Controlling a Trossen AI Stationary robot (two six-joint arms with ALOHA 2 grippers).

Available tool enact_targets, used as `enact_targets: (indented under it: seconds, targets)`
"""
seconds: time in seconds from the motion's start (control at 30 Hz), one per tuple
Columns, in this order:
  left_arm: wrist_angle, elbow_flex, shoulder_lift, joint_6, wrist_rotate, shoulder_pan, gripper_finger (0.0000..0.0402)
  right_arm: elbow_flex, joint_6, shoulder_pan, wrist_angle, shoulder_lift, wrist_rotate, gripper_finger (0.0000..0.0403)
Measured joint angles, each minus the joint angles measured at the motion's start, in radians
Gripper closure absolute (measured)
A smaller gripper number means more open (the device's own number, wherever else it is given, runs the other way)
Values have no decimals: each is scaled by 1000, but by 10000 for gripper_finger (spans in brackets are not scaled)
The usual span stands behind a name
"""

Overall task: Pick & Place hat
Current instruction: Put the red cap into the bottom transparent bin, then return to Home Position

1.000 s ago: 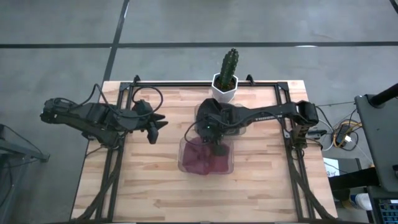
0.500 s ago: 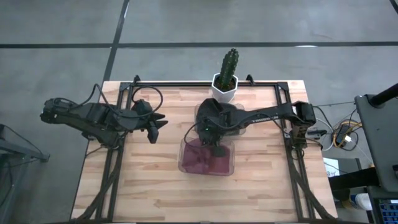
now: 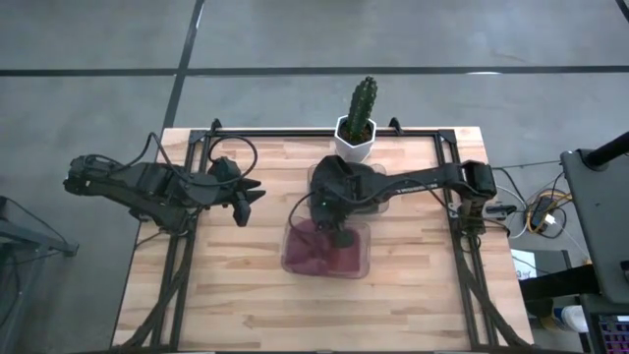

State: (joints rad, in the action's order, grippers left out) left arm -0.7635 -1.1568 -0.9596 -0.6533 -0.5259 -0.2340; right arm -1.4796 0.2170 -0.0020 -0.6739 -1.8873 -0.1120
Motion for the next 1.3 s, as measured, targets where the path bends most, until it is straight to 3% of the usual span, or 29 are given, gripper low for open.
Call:
enact_targets:
  seconds: [0.17,0.73,0.97,1.3]
  targets:
    - [0,0,0,1,0,0,262,-21,23,6,-4,1,3,372]
    - [0,0,0,9,0,0,262,-87,38,11,-144,13,3,248]
    - [-17,0,7,12,0,0,262,-114,14,40,-209,87,7,243]
    - [-10,3,75,112,0,-18,262,-29,-37,64,-265,315,11,278]
